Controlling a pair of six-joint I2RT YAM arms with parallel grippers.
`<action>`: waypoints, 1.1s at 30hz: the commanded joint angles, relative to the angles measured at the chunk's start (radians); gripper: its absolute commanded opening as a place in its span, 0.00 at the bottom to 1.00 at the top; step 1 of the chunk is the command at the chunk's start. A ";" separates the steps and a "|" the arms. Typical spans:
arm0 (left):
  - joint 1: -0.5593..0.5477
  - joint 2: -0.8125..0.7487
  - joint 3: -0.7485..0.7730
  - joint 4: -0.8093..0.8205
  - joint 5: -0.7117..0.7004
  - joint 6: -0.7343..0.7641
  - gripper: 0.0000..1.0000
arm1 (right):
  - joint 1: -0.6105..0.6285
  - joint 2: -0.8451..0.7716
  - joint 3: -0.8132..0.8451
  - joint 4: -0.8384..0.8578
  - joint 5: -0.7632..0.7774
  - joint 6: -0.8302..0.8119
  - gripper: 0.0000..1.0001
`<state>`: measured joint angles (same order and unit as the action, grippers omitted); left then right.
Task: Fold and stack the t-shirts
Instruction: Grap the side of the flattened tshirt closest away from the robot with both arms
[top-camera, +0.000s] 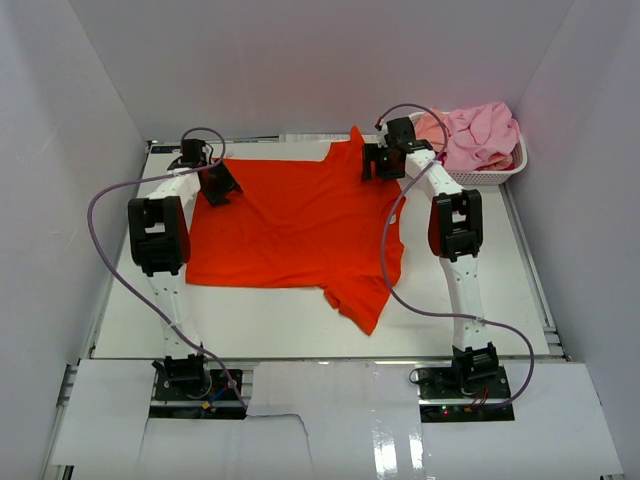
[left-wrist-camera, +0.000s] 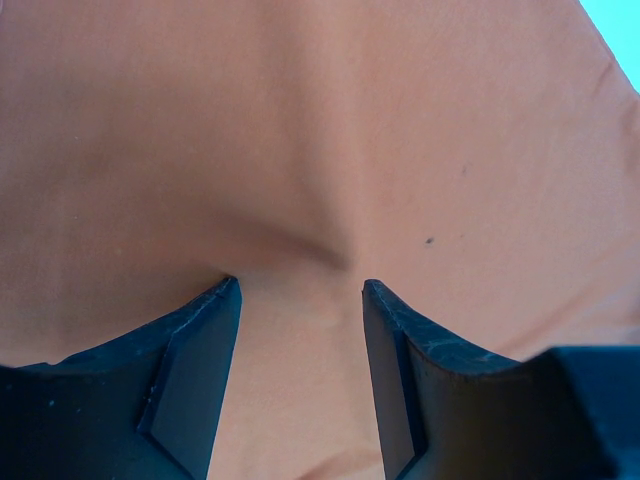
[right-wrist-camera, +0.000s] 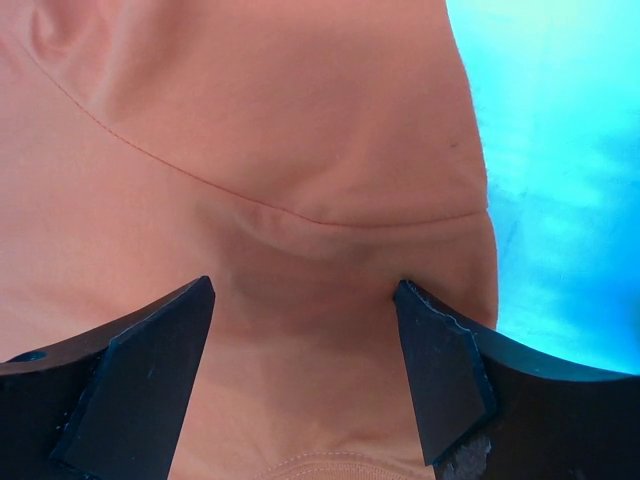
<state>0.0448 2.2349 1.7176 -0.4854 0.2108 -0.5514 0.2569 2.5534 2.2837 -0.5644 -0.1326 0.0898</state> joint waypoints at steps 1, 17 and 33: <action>0.004 0.049 -0.045 -0.024 -0.024 0.005 0.64 | -0.027 0.039 0.019 0.021 -0.024 -0.018 0.80; -0.023 -0.535 -0.064 -0.068 -0.126 0.033 0.68 | 0.030 -0.441 -0.170 0.045 -0.055 -0.079 0.83; -0.079 -1.161 -0.614 -0.249 0.183 0.136 0.68 | 0.399 -1.506 -1.317 -0.028 0.223 0.145 0.75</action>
<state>-0.0322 1.1606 1.1385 -0.7025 0.2481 -0.4541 0.5842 1.2053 1.0328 -0.5869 -0.0204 0.1593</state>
